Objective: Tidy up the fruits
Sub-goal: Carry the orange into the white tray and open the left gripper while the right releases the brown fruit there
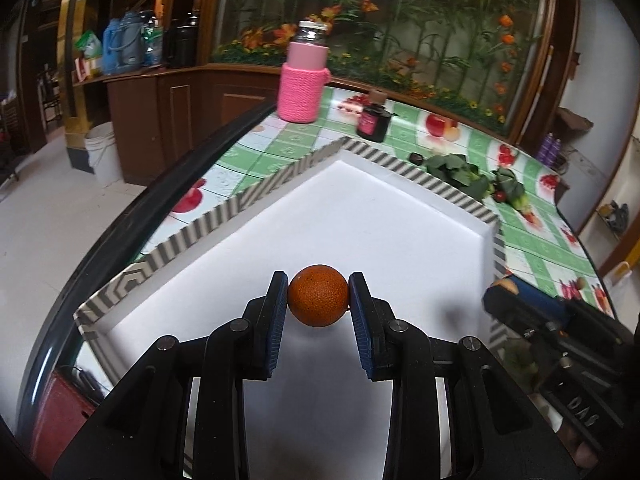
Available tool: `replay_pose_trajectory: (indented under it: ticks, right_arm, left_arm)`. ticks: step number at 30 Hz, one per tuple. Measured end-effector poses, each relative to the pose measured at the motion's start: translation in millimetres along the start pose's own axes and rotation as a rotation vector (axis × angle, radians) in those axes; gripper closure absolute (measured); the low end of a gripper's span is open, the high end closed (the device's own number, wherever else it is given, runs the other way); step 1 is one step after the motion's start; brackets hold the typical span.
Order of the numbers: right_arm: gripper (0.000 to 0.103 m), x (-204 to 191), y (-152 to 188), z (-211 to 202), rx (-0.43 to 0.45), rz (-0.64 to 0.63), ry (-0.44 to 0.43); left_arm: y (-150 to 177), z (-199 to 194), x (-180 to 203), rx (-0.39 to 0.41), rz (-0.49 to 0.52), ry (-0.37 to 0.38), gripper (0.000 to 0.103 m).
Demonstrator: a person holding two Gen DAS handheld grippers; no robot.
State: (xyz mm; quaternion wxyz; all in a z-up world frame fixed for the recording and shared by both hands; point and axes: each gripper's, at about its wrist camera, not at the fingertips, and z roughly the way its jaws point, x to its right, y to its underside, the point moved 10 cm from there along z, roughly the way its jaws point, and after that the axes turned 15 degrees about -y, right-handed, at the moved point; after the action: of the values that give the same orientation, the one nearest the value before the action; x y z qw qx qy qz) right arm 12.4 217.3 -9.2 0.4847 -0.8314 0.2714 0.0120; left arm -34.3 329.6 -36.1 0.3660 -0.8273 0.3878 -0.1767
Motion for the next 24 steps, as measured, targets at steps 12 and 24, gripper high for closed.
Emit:
replay_pose_trajectory:
  ticks: [12, 24]
  right_arm:
    - [0.079, 18, 4, 33, -0.046, 0.108, -0.025]
    - [0.079, 15, 4, 38, -0.081, 0.057, 0.032]
  left_arm:
    - [-16, 28, -12, -0.020, -0.006, -0.115, 0.073]
    - [-15, 22, -11, -0.006, 0.013, -0.123, 0.073]
